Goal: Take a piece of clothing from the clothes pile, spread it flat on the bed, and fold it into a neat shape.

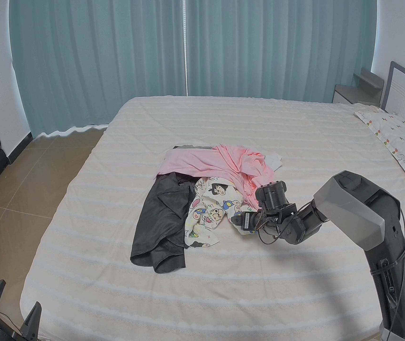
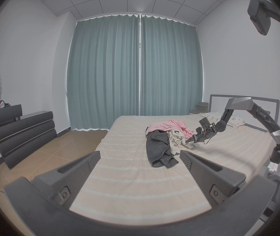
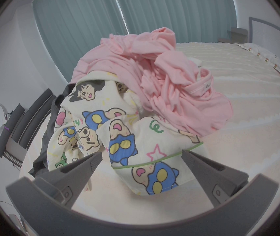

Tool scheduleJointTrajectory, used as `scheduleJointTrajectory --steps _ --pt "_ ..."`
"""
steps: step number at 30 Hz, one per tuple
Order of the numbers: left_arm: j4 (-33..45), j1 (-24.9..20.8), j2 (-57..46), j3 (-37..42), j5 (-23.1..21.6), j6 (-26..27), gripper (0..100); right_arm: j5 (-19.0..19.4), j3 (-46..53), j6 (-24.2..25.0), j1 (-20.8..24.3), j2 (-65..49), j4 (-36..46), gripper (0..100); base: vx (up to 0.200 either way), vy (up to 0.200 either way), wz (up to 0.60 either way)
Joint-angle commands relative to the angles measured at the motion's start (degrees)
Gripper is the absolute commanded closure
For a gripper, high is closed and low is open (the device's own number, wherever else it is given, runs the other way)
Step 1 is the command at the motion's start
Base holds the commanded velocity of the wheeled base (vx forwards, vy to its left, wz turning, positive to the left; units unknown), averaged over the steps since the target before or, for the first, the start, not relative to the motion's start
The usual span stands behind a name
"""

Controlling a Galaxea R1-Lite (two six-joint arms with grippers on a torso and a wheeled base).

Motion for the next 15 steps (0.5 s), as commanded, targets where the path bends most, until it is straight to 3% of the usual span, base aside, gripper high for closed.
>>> scheduleJointTrajectory --steps 1,9,15 --pt "0.0 0.0 0.1 1.0 0.0 0.0 0 -1.5 -1.1 -2.0 0.3 1.2 -0.2 0 0.000 0.000 0.00" --pt "0.0 0.0 0.1 1.0 0.0 0.0 0 -4.7 -2.4 -5.5 0.2 3.4 -0.1 0 0.000 0.000 0.00" --pt "0.0 0.0 0.1 1.0 0.0 0.0 0 -5.0 -1.7 -7.2 0.3 3.3 -0.5 0 0.000 0.000 0.00"
